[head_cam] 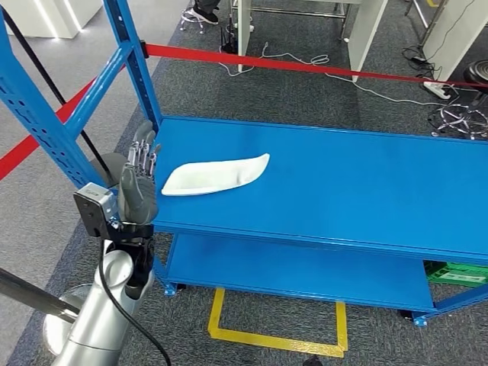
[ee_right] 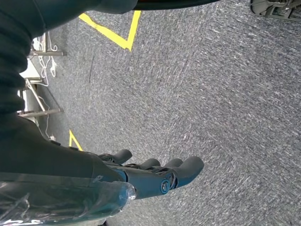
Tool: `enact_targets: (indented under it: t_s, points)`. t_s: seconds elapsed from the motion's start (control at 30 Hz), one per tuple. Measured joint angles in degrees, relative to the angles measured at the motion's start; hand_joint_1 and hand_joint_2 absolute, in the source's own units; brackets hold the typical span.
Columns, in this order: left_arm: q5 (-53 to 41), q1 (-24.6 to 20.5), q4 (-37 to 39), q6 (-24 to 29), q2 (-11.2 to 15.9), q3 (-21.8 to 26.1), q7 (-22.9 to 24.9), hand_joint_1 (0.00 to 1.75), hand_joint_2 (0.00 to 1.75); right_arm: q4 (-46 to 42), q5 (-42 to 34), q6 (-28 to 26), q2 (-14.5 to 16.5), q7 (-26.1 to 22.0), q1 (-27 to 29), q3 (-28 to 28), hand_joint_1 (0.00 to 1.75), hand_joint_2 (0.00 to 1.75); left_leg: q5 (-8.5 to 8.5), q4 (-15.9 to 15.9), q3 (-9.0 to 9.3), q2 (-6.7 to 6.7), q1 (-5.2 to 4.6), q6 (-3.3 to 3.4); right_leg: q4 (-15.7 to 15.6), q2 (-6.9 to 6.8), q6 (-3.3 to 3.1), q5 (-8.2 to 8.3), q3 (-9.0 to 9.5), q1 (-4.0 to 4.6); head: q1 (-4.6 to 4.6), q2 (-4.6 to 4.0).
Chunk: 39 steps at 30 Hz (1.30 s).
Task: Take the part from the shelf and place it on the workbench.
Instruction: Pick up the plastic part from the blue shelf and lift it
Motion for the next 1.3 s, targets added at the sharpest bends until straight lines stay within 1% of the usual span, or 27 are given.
enact_targets:
  t_s: [0.17,0.3,0.4,0.47,0.57,0.7,0.83,0.93,1.13,1.3]
  points:
    - [1.18,1.10,-1.15,-0.73,-0.29,-0.50,-0.14,0.00,0.00,0.00,-0.05,-0.24,0.04,-0.07,0.17,0.00,0.00,1.75,-0.01,0.00,0.00,0.00,0.00,0.00,0.00,0.01,-0.01,-0.01,-0.01,0.00,-0.01,0.00]
    - [-1.43,1.04,-1.41,-0.14,0.05,-1.27,0.37,0.00,1.75,0.00,0.04,-0.20,0.05,-0.09,0.19,0.00,0.00,1.75,-0.01,0.00,0.00,0.00,0.01,0.00,0.00,0.00,-0.01,-0.01,-0.01,0.00,-0.01,0.00]
    - [-6.83,-0.18,-0.91,-0.12,1.09,-2.72,2.51,0.00,1.75,0.00,0.13,0.06,0.06,-0.29,0.17,0.00,0.00,1.75,0.00,0.00,0.00,0.00,0.01,0.00,0.00,0.00,-0.01,0.00,-0.02,0.01,0.00,0.00]
    - [-13.00,-2.57,0.75,-1.28,2.73,-4.37,5.32,0.00,1.75,0.00,0.26,0.57,0.05,-0.54,0.08,0.00,0.00,1.75,0.03,0.00,0.00,0.00,0.01,0.01,0.00,-0.01,0.00,0.01,-0.01,0.01,0.00,0.00]
    - [-20.65,-8.07,6.18,-5.09,5.95,-7.39,9.04,0.00,1.75,0.00,0.57,1.48,0.05,-0.81,-0.15,0.00,0.00,1.75,0.11,0.00,0.00,0.00,0.01,-0.02,0.01,0.01,-0.03,0.07,-0.02,0.01,0.00,0.00]
    - [-26.17,-16.81,17.09,-9.32,9.91,-10.19,12.38,0.00,1.75,0.00,0.69,1.89,0.05,-0.94,-0.44,0.00,0.00,1.75,0.20,0.00,-0.01,0.02,0.03,-0.11,0.02,0.09,-0.11,0.18,-0.08,0.02,-0.01,0.00]
    - [-28.36,-24.08,26.30,-14.24,12.85,-12.23,14.77,0.00,1.75,0.00,0.82,1.92,0.05,-0.93,-0.67,0.00,0.00,1.75,0.25,0.00,-0.02,0.02,0.07,-0.13,0.07,0.08,-0.12,0.19,-0.10,0.04,0.00,0.00]
    - [-29.26,-28.80,31.95,-17.22,14.82,-13.74,15.58,0.00,1.75,0.00,1.00,2.03,0.05,-0.89,-0.83,0.00,0.00,1.75,0.25,0.00,-0.03,0.03,0.07,-0.14,0.10,0.11,-0.12,0.19,-0.13,0.04,-0.02,0.00]
    - [-29.73,-34.47,39.18,-19.80,17.04,-16.36,16.88,0.00,1.75,0.00,1.21,2.45,0.05,-0.83,-1.07,0.00,0.00,1.75,0.25,0.00,-0.08,0.00,0.07,-0.14,0.13,0.05,-0.16,0.16,-0.15,0.04,0.00,0.00]
    - [-29.33,-37.57,43.38,-22.03,17.90,-18.14,16.58,0.00,1.75,0.00,1.28,2.63,0.05,-0.75,-1.35,0.01,0.00,1.75,0.25,0.00,-0.09,0.00,0.07,-0.14,0.13,0.03,-0.16,0.16,-0.16,0.04,-0.01,0.00]
